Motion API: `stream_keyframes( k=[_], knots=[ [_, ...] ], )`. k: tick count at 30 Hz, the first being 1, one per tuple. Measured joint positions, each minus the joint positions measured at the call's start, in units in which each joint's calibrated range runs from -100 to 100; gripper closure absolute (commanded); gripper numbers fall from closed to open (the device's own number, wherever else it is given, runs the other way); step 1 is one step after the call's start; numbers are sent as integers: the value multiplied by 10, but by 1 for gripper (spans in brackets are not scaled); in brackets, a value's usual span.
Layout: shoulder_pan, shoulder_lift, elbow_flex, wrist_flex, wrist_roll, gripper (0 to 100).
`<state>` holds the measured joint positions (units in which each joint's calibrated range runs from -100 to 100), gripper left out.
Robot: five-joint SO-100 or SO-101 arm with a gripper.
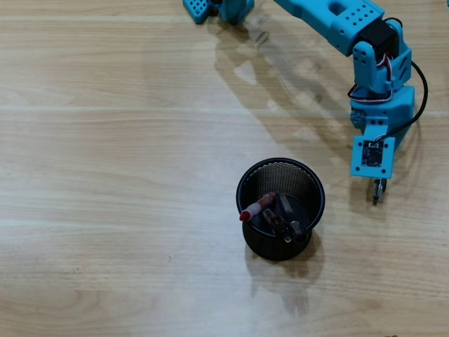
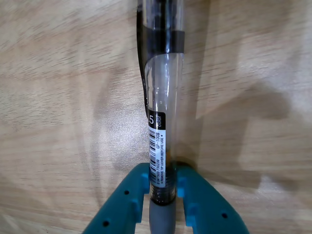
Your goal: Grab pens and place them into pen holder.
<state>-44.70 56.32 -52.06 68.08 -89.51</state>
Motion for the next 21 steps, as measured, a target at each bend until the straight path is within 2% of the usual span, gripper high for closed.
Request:
stream_keyframes(
  k=[8,14,21],
  knots=[
    [0,0,-5,44,-1,98],
    [1,-21,-8,121,2,98],
    [40,-106,5,211,64,98]
  ],
)
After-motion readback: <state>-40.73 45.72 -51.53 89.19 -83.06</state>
